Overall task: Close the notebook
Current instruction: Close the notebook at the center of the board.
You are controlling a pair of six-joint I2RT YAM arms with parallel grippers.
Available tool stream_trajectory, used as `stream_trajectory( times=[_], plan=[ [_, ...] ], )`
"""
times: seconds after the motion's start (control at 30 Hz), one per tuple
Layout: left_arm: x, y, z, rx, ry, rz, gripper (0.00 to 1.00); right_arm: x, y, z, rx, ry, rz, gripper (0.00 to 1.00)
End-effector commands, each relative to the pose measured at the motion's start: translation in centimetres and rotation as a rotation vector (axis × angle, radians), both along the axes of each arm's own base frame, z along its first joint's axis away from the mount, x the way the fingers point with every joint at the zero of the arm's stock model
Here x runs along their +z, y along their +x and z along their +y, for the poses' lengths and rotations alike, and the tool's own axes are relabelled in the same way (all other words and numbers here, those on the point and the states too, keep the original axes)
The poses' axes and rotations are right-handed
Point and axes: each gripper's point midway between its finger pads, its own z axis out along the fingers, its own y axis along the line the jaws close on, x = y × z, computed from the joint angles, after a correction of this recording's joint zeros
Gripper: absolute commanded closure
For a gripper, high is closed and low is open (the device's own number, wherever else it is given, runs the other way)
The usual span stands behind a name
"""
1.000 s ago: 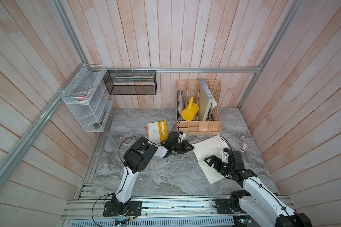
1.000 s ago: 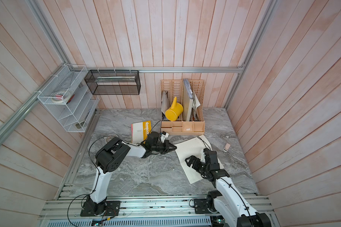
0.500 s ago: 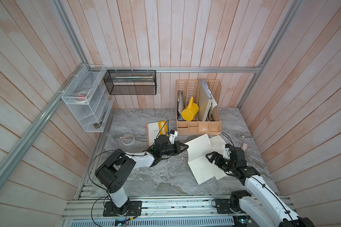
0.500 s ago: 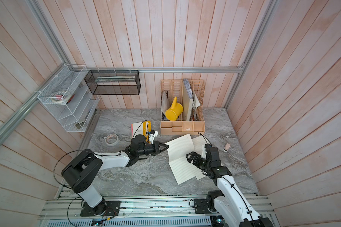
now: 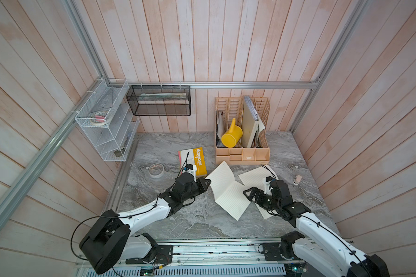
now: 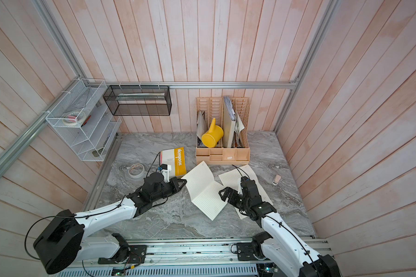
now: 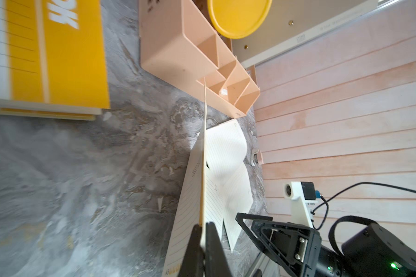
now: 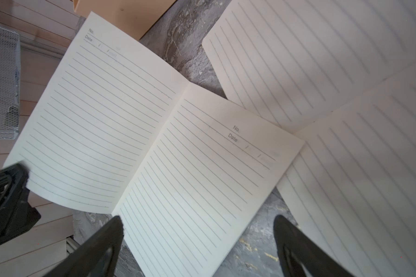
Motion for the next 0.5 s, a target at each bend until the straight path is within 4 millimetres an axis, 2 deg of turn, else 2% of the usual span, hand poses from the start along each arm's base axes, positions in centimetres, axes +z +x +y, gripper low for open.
stream_trajectory(
  times=[0.0,0.2,0.47],
  plan=[
    [-1.7,-0.8,3.5,0.119,0.101,0.021,1.0,-0.6,0.6,1.4,-0.013,0.029,-0.009,0.02],
    [-1.5,-2.7,6.1,0.155,0.131,0.017,1.0,-1.3,1.0,4.0,0.04,0.064,-0.004,0.02],
    [-2.7,-4.2,5.9,0.108,0.099,0.044,1.0,-0.6,2.1,6.9,0.113,0.083,-0.022,0.02]
  ],
)
